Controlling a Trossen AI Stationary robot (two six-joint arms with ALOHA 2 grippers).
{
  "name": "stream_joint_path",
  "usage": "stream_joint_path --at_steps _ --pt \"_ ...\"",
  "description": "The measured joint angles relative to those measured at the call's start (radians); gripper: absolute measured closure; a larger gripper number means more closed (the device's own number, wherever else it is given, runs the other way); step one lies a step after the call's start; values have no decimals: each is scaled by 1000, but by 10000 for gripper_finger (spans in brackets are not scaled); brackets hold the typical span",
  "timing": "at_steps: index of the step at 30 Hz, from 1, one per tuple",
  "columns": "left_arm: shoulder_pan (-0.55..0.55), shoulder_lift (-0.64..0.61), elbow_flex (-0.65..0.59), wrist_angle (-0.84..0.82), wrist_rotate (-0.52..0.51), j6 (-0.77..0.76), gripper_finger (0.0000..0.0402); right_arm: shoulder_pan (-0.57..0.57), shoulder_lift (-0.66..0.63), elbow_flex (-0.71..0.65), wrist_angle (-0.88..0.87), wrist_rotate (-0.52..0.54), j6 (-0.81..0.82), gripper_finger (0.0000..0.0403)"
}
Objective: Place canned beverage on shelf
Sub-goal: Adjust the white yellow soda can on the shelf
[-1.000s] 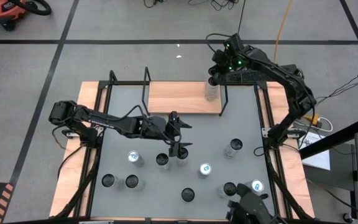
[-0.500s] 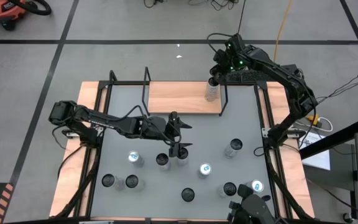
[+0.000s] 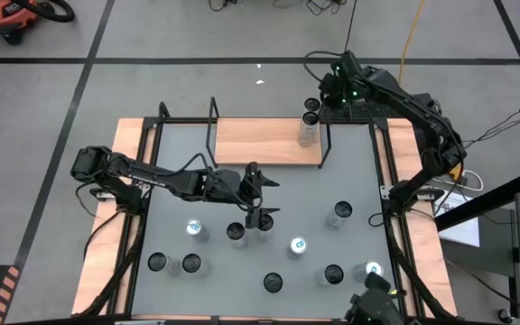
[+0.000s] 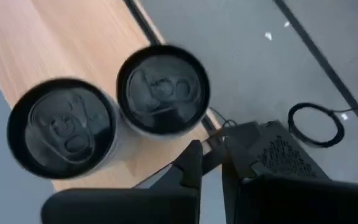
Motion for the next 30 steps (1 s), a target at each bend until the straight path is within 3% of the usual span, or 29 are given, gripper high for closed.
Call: stream_joint_path --at_steps 30 --pt "-6 0 0 -2 0 3 63 0 17 0 76 -4 -51 403"
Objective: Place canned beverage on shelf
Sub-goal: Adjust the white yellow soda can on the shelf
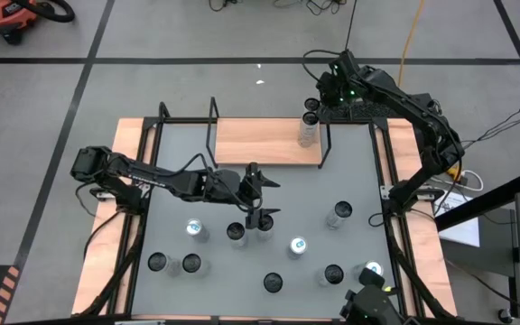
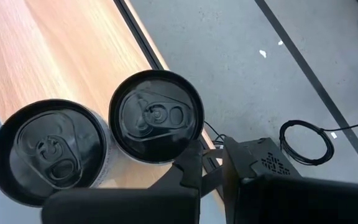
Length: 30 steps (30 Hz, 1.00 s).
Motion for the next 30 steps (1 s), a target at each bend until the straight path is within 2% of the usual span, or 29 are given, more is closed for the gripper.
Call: stream_joint_path --at_steps 30 --pt "0 0 0 -23 0 24 63 1 42 2 55 -27 -23 403"
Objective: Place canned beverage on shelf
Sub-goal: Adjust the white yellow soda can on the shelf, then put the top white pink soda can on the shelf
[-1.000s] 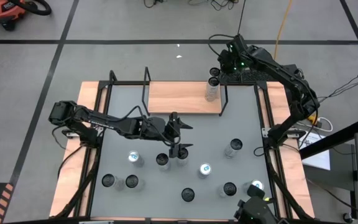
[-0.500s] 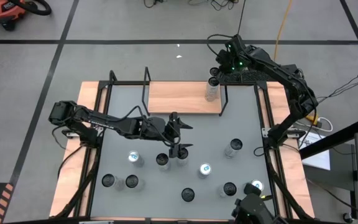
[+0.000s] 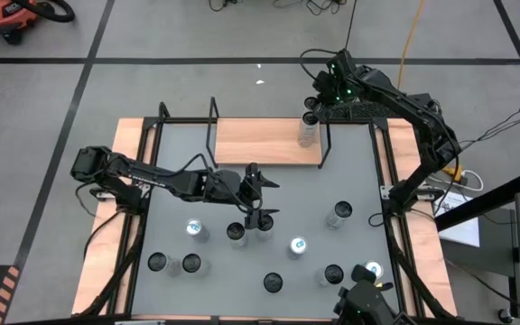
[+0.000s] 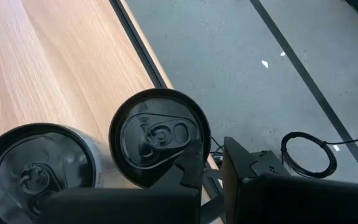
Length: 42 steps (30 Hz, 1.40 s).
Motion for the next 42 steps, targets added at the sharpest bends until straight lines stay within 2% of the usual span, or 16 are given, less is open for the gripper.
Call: stream_joint_path --at_steps 13,19,24,27,30,35,42 --pt "0 0 0 0 0 -2 63 17 -24 -4 -11 1 33 403" --pt "0 0 0 1 0 -3 63 69 -105 -4 -19 0 66 403" --pt "0 0 0 15 0 -4 63 159 -201 -4 -67 -12 168 403" --pt "0 0 0 23 0 -11 63 254 -262 -4 -98 -78 231 403" --pt "-8 0 0 25 -1 -36 63 399 -320 -2 -100 -57 283 403" --pt "-43 0 0 25 -42 -67 63 670 -372 -1 -91 149 384 403" --pt "-121 0 0 31 -117 -70 63 1015 -334 -1 -86 376 515 403"
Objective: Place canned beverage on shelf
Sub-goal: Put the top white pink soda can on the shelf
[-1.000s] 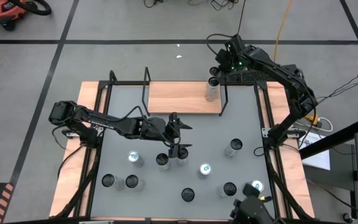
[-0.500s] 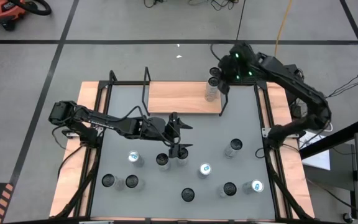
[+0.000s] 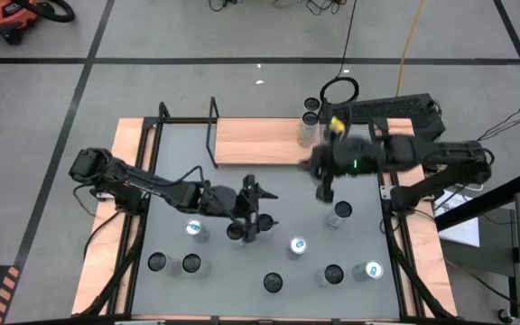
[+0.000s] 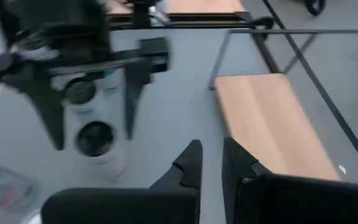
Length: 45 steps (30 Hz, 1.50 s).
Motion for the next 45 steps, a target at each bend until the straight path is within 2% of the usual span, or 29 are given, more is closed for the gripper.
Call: stream_joint_path --at_steps 6,12,16,21,24,31,37,45 --pt "-42 0 0 -4 -14 4 63 227 120 0 96 175 40 403" --pt "-75 0 0 -11 -19 0 63 352 297 0 178 285 62 403" --pt "-91 0 0 -31 -22 -19 63 388 388 0 229 284 98 403" --pt "-119 1 0 -53 -33 -46 63 428 434 0 292 304 148 403" --pt "-141 1 0 -49 -40 -64 63 455 443 0 328 322 153 403" --pt "-189 1 0 -41 -118 -88 63 518 447 0 329 459 156 403" --pt "-209 1 0 -57 -191 -141 63 531 447 0 329 464 156 403" --pt "-218 0 0 -123 -231 -202 63 530 476 0 338 469 163 403"
